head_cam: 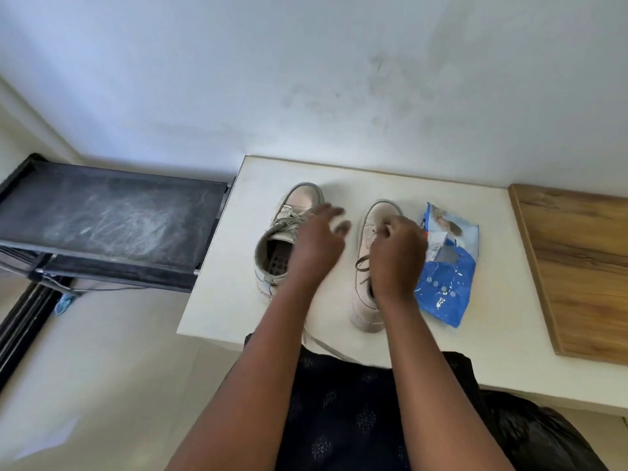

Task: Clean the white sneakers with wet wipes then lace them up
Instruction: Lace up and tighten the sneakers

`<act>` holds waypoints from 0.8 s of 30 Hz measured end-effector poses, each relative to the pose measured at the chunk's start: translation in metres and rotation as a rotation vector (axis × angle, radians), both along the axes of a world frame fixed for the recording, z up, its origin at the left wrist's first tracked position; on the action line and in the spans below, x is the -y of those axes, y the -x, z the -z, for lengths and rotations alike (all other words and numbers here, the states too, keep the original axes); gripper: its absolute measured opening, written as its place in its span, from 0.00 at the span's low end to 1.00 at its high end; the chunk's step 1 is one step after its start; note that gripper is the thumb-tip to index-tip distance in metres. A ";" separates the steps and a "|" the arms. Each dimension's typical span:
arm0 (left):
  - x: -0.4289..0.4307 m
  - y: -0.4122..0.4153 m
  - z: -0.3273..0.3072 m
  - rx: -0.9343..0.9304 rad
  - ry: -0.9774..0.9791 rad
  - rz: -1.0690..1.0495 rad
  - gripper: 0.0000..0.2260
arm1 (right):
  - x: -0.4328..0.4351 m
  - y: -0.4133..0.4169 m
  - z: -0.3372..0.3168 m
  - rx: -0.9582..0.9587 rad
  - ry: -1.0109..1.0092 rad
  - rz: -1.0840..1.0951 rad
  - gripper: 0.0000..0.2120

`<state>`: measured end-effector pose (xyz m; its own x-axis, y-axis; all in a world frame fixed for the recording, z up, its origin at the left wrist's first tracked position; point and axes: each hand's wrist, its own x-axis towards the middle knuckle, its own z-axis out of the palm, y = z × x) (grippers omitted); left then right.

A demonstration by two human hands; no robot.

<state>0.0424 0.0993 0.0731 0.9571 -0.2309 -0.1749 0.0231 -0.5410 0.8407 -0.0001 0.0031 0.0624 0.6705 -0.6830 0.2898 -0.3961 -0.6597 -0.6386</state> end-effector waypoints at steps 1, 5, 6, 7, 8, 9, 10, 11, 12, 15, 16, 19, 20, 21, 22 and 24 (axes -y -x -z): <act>-0.014 -0.012 -0.001 0.089 -0.072 -0.052 0.16 | -0.010 -0.004 -0.002 0.047 0.025 -0.085 0.06; -0.063 -0.039 0.011 0.045 -0.350 -0.130 0.17 | -0.050 -0.017 0.000 -0.082 -0.149 -0.318 0.05; -0.069 -0.039 0.012 -0.044 -0.298 -0.139 0.15 | -0.057 -0.020 0.001 -0.165 -0.216 -0.326 0.07; -0.072 -0.039 0.014 -0.085 -0.240 -0.140 0.13 | -0.063 -0.021 0.001 -0.235 -0.279 -0.328 0.09; -0.073 -0.037 0.016 -0.082 -0.198 -0.135 0.12 | -0.066 -0.022 0.000 -0.280 -0.326 -0.333 0.12; -0.073 -0.037 0.016 -0.065 -0.169 -0.129 0.11 | -0.068 -0.023 -0.001 -0.308 -0.349 -0.341 0.15; -0.073 -0.036 0.015 -0.044 -0.144 -0.125 0.11 | -0.067 -0.023 -0.003 -0.327 -0.354 -0.350 0.18; -0.071 -0.034 0.014 -0.026 -0.122 -0.117 0.11 | -0.065 -0.022 -0.004 -0.346 -0.348 -0.354 0.20; -0.069 -0.032 0.013 -0.018 -0.098 -0.109 0.10 | -0.062 -0.021 -0.006 -0.370 -0.342 -0.350 0.22; -0.064 -0.024 0.013 -0.034 -0.055 -0.081 0.11 | -0.049 -0.015 -0.011 -0.424 -0.296 -0.339 0.19; -0.063 -0.022 0.014 -0.050 -0.055 -0.058 0.12 | -0.046 -0.013 -0.013 -0.432 -0.271 -0.345 0.17; -0.068 -0.019 0.015 -0.174 -0.005 0.058 0.15 | -0.037 -0.007 -0.016 -0.486 -0.248 -0.369 0.13; -0.072 -0.019 0.014 -0.215 0.026 0.101 0.16 | -0.035 -0.005 -0.016 -0.516 -0.244 -0.380 0.13; -0.077 -0.020 0.011 -0.238 0.036 0.141 0.18 | -0.034 -0.003 -0.015 -0.547 -0.224 -0.391 0.13; -0.082 -0.021 0.008 -0.247 0.036 0.166 0.20 | -0.034 -0.002 -0.014 -0.570 -0.186 -0.397 0.12; -0.091 -0.022 0.004 -0.286 0.119 0.153 0.22 | -0.036 0.000 -0.014 -0.584 -0.058 -0.382 0.08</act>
